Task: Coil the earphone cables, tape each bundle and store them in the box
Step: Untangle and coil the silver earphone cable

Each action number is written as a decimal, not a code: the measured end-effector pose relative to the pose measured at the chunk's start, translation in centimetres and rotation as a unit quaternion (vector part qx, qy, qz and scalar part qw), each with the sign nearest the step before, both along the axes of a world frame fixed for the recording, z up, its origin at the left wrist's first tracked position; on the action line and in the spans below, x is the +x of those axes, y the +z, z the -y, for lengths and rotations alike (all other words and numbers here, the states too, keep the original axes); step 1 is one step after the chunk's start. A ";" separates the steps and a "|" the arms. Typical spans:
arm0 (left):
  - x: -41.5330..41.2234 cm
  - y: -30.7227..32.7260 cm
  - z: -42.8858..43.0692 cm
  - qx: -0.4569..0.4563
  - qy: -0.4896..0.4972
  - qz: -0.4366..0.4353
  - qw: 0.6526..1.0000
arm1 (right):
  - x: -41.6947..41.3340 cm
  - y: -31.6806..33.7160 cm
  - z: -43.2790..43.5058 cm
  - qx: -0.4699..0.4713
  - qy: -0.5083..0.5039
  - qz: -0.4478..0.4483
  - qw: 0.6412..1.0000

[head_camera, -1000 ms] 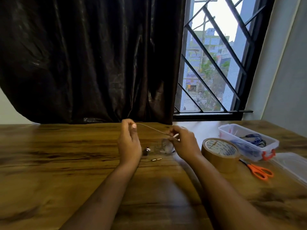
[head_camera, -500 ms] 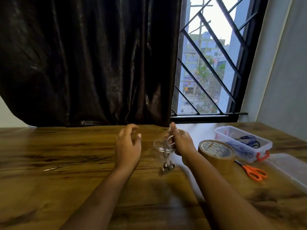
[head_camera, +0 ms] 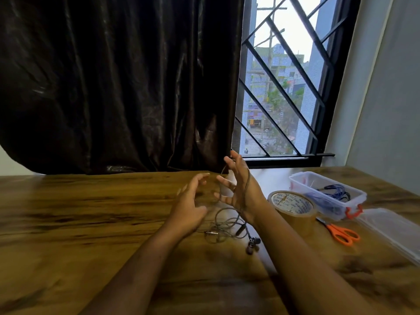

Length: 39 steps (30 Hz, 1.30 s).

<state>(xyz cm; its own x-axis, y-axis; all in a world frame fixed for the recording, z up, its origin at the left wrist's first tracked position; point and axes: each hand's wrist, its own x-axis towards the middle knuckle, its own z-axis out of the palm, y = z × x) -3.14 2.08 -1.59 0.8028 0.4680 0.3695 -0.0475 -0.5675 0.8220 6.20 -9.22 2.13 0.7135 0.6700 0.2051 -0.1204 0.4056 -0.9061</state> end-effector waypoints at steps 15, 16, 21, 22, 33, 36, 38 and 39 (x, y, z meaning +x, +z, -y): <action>-0.8 1.5 2.4 -0.125 -0.282 -0.093 0.947 | 1.1 -0.8 -0.6 0.005 -0.130 -0.074 0.989; -0.7 1.5 2.5 -0.117 -0.286 -0.102 0.946 | 1.0 -0.9 -0.7 -0.004 -0.126 -0.068 0.990; -0.8 1.8 2.3 -0.178 -0.139 -0.028 0.974 | 1.5 -1.7 -0.7 -0.230 -0.185 0.162 0.942; -0.9 2.0 2.0 -0.219 -0.107 -0.006 0.970 | 1.6 -1.9 -0.7 -0.273 -0.200 0.203 0.919; -1.3 2.6 1.1 -0.349 -0.038 0.083 0.933 | 0.1 -1.5 -0.7 -0.243 0.012 0.300 0.922; -1.3 2.6 1.2 -0.353 -0.038 0.078 0.932 | 0.2 -1.5 -0.6 -0.226 -0.048 0.310 0.922; -1.1 2.4 1.1 -0.325 -0.020 0.071 0.943 | 0.1 -1.6 -0.8 -0.195 -0.070 0.259 0.943; -0.9 2.4 1.0 -0.293 -0.003 0.074 0.953 | 0.0 -1.5 -0.9 -0.168 -0.063 0.205 0.962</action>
<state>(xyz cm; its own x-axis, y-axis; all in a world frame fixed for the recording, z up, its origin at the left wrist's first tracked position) -4.00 1.08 0.76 0.7653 0.6243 0.1565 -0.1902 -0.0130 0.9817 6.18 -8.31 0.63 0.6991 0.6605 0.2739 0.3058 0.0702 -0.9495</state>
